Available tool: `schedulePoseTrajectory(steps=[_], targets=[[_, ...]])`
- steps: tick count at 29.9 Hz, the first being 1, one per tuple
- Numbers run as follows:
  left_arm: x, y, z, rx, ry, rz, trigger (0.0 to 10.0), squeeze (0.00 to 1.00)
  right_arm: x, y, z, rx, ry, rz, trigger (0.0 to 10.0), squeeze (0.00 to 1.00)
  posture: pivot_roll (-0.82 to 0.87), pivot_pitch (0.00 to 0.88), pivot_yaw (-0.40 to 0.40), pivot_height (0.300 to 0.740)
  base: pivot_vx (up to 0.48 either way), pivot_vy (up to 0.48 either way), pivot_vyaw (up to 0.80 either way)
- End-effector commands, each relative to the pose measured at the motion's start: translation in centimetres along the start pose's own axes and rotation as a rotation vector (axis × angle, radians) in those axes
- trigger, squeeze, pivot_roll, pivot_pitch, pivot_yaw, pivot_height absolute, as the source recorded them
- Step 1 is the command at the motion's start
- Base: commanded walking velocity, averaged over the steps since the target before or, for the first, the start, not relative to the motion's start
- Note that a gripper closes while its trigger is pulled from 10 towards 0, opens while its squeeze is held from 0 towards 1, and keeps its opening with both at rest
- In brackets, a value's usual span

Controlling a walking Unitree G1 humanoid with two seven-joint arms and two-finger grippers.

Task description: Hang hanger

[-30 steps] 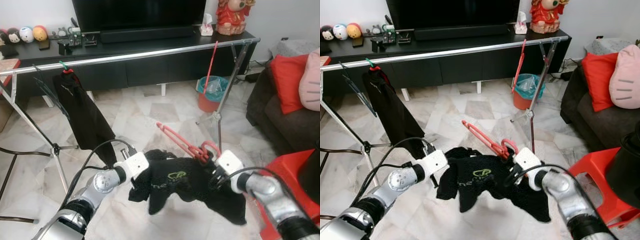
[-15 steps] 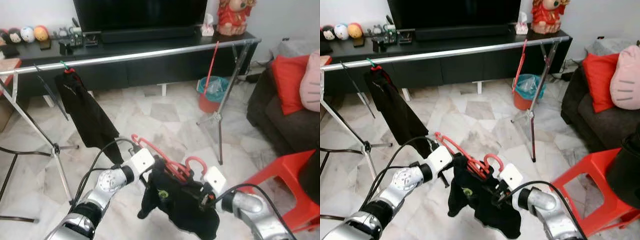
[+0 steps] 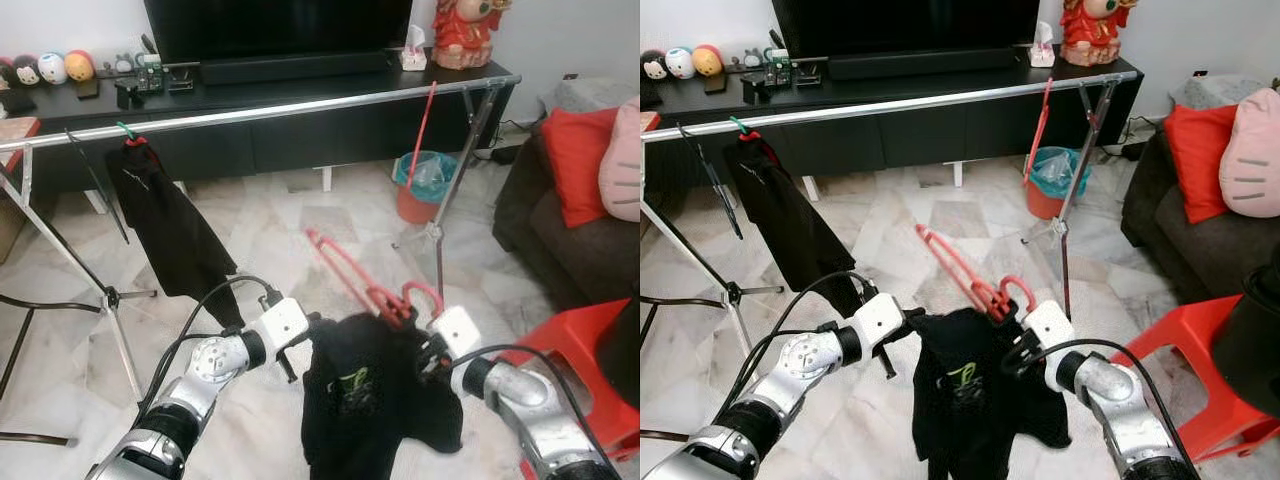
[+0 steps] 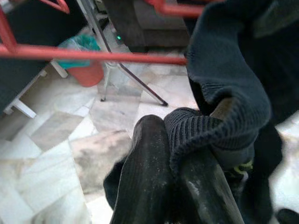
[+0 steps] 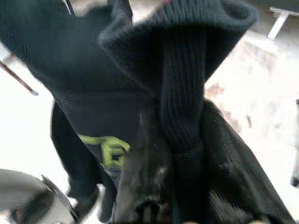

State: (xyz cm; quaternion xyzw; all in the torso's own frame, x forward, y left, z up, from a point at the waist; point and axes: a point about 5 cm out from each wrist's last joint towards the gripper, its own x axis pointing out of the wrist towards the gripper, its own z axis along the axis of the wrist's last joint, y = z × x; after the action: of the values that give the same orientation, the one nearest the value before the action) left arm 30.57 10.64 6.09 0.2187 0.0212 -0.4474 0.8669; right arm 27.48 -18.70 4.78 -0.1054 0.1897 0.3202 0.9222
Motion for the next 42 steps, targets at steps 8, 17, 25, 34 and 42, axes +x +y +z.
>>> schedulePoseTrajectory(steps=[8, 17, 25, 34, 42], targets=[[-0.1, 0.8, 0.6, 0.004, -0.015, 0.01, 10.0, 0.0, 0.0, 0.8, -0.5, -0.009, 0.013, 0.005, 10.0, 0.0, -0.02, 0.057, 0.021, 0.74, 0.0, 0.0, -0.8], [-0.3, 1.1, 0.6, 0.001, -0.012, 0.018, 10.0, 0.0, 0.2, 1.0, -0.2, -0.015, 0.011, -0.003, 10.0, 0.0, -0.01, 0.061, 0.027, 0.74, 0.0, 0.0, -0.8], [-0.5, 1.6, 0.7, 0.019, -0.02, 0.054, 10.0, 0.0, 0.3, 0.9, 0.0, -0.008, 0.001, -0.016, 10.0, 0.0, -0.01, 0.057, 0.029, 0.74, 0.0, 0.0, -0.4], [-0.4, 1.6, 0.8, 0.011, -0.019, 0.053, 10.0, 0.0, 0.4, 0.9, 0.1, -0.013, 0.001, -0.017, 10.0, 0.0, -0.01, 0.046, 0.026, 0.74, 0.0, -0.138, -0.71], [-0.4, 1.6, 0.8, 0.03, -0.015, 0.057, 10.0, 0.0, 0.4, 0.9, 0.2, -0.015, 0.0, -0.016, 10.0, 0.0, -0.01, 0.04, 0.024, 0.74, 0.0, -0.071, -0.8]])
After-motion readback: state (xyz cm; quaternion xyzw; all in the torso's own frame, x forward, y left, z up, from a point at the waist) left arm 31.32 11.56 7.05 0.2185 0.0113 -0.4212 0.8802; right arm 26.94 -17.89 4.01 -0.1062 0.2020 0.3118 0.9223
